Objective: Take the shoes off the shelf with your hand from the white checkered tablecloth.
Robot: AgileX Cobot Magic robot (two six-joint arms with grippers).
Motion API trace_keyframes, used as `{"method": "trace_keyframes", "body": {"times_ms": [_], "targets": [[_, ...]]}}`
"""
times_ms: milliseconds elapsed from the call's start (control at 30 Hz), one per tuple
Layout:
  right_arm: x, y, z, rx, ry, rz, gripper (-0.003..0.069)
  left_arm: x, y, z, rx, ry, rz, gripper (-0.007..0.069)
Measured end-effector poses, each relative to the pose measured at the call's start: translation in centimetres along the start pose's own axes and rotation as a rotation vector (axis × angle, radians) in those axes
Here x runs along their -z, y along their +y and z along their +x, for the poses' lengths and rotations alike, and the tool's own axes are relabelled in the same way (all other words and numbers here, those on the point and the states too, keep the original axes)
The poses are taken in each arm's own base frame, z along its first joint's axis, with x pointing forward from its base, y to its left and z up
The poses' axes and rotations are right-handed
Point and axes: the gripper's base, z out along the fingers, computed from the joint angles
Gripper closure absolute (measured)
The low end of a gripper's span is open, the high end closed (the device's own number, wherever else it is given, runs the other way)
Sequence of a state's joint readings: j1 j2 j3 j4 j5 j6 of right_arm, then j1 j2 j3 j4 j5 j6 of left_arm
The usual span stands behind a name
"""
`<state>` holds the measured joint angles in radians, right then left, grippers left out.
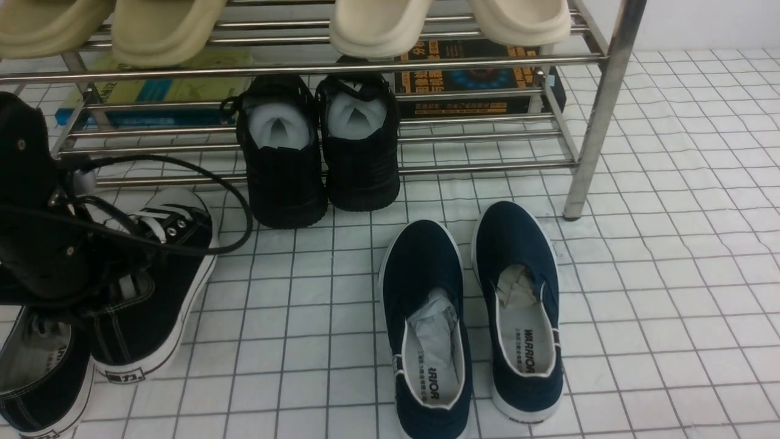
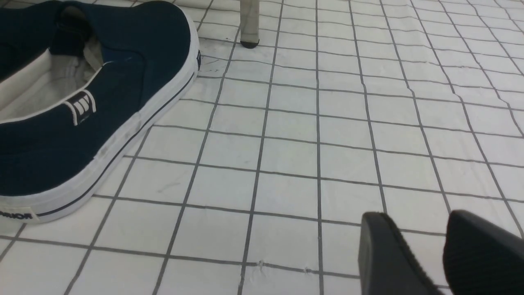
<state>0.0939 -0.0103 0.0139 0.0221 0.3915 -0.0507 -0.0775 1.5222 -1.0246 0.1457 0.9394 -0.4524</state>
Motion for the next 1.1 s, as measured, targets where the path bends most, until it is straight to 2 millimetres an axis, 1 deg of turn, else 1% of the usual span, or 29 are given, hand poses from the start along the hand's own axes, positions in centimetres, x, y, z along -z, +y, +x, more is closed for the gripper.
{"method": "trace_keyframes", "body": {"times_ms": [200, 333, 467, 633, 667, 700, 733, 767, 800, 833, 867, 900, 933, 1000, 1067, 1100], "targets": [[0.0, 0.0, 0.0, 0.000, 0.000, 0.000, 0.0420, -1.9, -0.3, -0.3, -0.009, 0.046, -0.018, 0.0593], [0.0, 0.0, 0.0, 0.000, 0.000, 0.000, 0.0420, -2.4, -0.4, -0.3, -0.011, 0.063, -0.026, 0.0589], [0.0, 0.0, 0.0, 0.000, 0.000, 0.000, 0.0420, -2.4, -0.4, -0.3, -0.014, 0.062, -0.030, 0.0574], [0.0, 0.0, 0.0, 0.000, 0.000, 0.000, 0.0420, -2.4, -0.1, -0.1, -0.023, 0.086, -0.054, 0.0487], [0.0, 0.0, 0.0, 0.000, 0.000, 0.000, 0.0420, -2.2, 0.0, -0.1, -0.030, 0.097, -0.073, 0.0423], [0.0, 0.0, 0.0, 0.000, 0.000, 0.000, 0.0420, -2.1, 0.1, -0.2, -0.034, 0.101, -0.082, 0.0384], [0.0, 0.0, 0.0, 0.000, 0.000, 0.000, 0.0420, -1.9, 0.1, -0.2, -0.035, 0.104, -0.089, 0.0361], [0.0, 0.0, 0.0, 0.000, 0.000, 0.000, 0.0420, -1.5, 0.2, -0.5, -0.037, 0.100, -0.098, 0.0324], [0.0, 0.0, 0.0, 0.000, 0.000, 0.000, 0.0420, -1.3, 0.2, -0.6, -0.040, 0.095, -0.104, 0.0311], [0.0, 0.0, 0.0, 0.000, 0.000, 0.000, 0.0420, -0.8, 0.3, -0.8, -0.041, 0.084, -0.109, 0.0281], [0.0, 0.0, 0.0, 0.000, 0.000, 0.000, 0.0420, 0.6, 0.5, -1.1, -0.040, 0.052, -0.114, 0.0253], [0.0, 0.0, 0.0, 0.000, 0.000, 0.000, 0.0420, 1.1, 0.6, -1.2, -0.039, 0.041, -0.114, 0.0248], [0.0, 0.0, 0.0, 0.000, 0.000, 0.000, 0.0420, 2.8, 0.9, -1.3, -0.034, 0.005, -0.116, 0.0242], [0.0, 0.0, 0.0, 0.000, 0.000, 0.000, 0.0420, 5.3, 1.6, -0.6, -0.030, -0.037, -0.119, 0.0265], [0.0, 0.0, 0.0, 0.000, 0.000, 0.000, 0.0420, 6.6, 2.3, 0.7, -0.037, -0.044, -0.121, 0.0314], [0.0, 0.0, 0.0, 0.000, 0.000, 0.000, 0.0420, 7.1, 2.8, 1.8, -0.042, -0.049, -0.118, 0.0356]]}}
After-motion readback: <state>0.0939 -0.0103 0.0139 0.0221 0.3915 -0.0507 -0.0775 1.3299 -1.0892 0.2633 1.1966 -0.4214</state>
